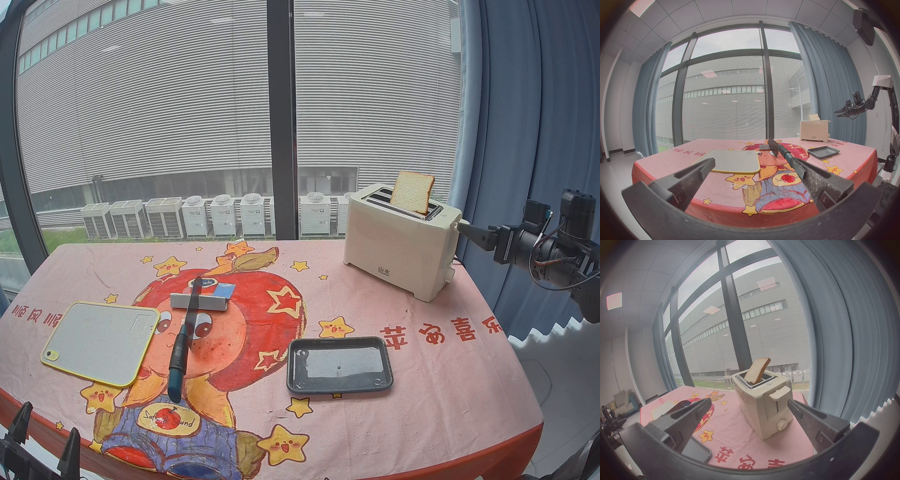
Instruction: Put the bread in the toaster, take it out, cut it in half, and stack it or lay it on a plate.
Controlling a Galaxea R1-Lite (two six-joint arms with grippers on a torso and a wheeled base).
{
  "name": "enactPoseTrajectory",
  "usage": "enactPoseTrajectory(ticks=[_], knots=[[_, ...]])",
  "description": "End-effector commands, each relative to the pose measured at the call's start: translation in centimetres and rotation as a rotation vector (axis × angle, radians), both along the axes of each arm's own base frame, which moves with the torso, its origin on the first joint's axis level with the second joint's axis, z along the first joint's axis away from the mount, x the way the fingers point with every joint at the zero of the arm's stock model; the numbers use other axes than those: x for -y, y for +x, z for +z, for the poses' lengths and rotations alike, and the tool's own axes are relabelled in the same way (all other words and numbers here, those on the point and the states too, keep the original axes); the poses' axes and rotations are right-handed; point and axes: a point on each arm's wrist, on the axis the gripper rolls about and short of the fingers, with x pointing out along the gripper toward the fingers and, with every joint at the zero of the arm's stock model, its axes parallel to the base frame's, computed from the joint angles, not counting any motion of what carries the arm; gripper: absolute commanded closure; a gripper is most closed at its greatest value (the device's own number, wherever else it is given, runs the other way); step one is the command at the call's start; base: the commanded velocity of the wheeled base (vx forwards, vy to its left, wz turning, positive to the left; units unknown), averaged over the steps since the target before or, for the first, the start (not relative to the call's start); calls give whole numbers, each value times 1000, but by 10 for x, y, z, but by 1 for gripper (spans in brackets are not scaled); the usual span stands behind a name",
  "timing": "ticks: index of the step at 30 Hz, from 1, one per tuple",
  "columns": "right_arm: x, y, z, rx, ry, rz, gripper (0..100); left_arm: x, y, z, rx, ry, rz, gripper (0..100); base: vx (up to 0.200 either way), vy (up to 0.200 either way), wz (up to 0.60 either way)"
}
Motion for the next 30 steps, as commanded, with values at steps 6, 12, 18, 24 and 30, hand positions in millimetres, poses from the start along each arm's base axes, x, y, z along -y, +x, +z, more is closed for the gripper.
enactPoseTrajectory(ticks=[6, 12, 18, 24, 30], knots=[[13, 24, 29, 6, 10, -7, 0, 0, 1, -4, -16, 0, 0, 0, 0, 0, 0], [9, 36, 43, -13, 12, 11, 0, 0, 1, -4, -16, 0, 0, 0, 0, 0, 0], [7, 42, 62, -81, 70, 26, 0, 0, 1, -4, -16, 0, 0, 0, 0, 0, 0], [5, 56, 64, -146, 130, 68, 0, 0, 1, -4, -16, 0, 0, 0, 0, 0, 0], [3, 80, 46, -182, 135, 67, 0, 0, 1, -4, -16, 0, 0, 0, 0, 0, 0]])
